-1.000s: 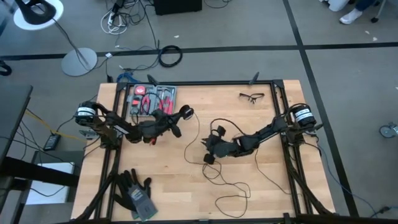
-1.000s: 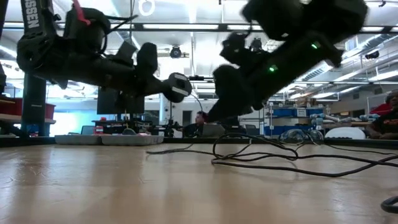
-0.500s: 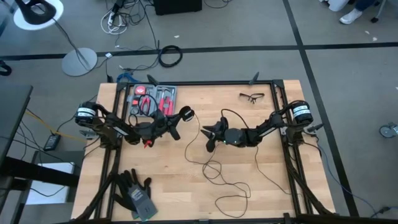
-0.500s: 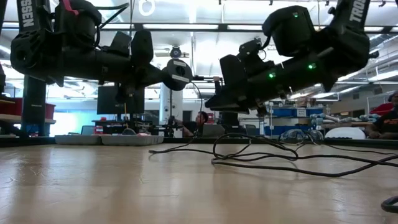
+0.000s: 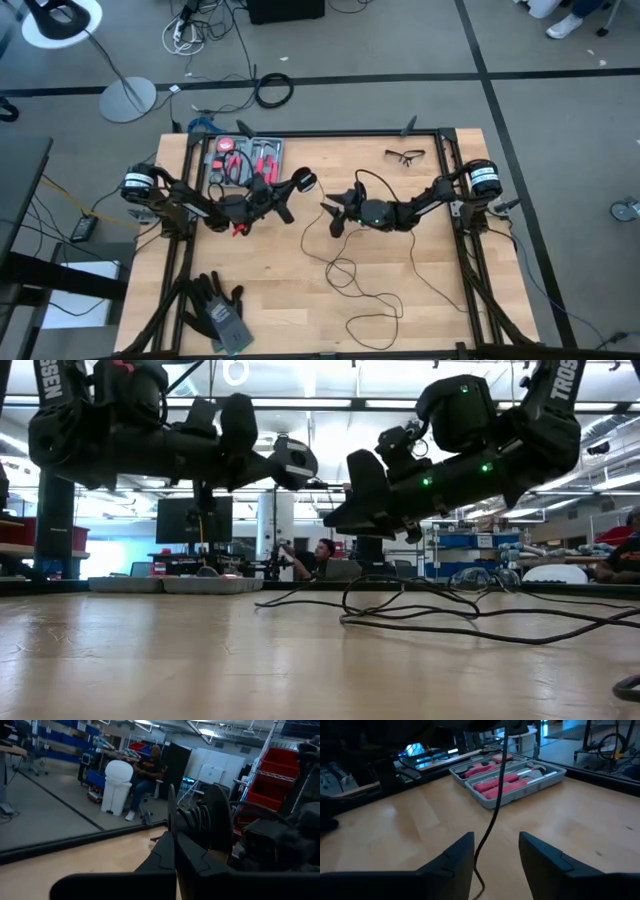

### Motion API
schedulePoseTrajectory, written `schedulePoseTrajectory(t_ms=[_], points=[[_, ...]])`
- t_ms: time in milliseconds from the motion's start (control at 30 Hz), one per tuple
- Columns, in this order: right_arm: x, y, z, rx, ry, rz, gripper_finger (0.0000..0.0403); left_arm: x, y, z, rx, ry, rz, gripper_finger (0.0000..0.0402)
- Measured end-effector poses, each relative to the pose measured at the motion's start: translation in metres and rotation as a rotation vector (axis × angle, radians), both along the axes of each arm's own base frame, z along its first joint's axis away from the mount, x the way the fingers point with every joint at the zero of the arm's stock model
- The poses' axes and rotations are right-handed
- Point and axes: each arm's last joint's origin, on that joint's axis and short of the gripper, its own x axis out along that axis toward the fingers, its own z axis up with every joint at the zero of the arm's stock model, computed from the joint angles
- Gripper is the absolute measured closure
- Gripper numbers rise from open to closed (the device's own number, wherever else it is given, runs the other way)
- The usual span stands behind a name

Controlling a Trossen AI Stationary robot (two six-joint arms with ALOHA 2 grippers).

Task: Coil cords
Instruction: Coil the black wire on the black spool

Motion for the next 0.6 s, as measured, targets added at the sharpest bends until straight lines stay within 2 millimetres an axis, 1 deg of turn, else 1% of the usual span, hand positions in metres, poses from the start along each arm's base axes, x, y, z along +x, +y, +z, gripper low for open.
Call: schedulePoseTrajectory(t_ms=[100, 167, 233, 300, 333, 400, 467, 533, 600], points=[[0.000, -0.002, 0.000, -0.004, 0.003, 0.007, 0.0257, 0.003, 0.000, 0.002, 0.012, 0.001, -0.008, 0.0401], [0.000, -0.002, 0.000, -0.007, 0.006, 0.015, 0.0276, 0.004, 0.000, 0.003, 0.018, 0.004, -0.010, 0.0402], [0.000, -0.001, 0.000, -0.008, 0.007, 0.017, 0.0315, 0.004, 0.000, 0.003, 0.018, 0.004, -0.012, 0.0401], [0.000, -0.001, 0.000, -0.011, 0.009, 0.022, 0.0370, 0.004, 0.000, 0.003, 0.017, 0.004, -0.012, 0.0402], [0.000, 0.001, 0.000, -0.021, 0.014, 0.027, 0.0386, 0.004, 0.000, 0.003, 0.017, 0.003, -0.012, 0.0402], [0.001, 0.003, 0.000, -0.035, 0.026, 0.020, 0.0393, 0.004, 0.000, 0.003, 0.016, 0.003, -0.012, 0.0401], [0.005, 0.006, 0.001, -0.046, 0.055, 0.026, 0.0398, 0.004, 0.000, 0.003, 0.013, 0.002, -0.004, 0.0401], [0.014, 0.008, 0.004, -0.060, 0.115, 0.035, 0.0399, 0.003, 0.000, 0.003, -0.004, -0.009, -0.001, 0.0402], [0.024, 0.009, 0.008, -0.080, 0.211, 0.043, 0.0400, 0.003, 0.000, 0.002, -0.017, -0.009, 0.005, 0.0402]])
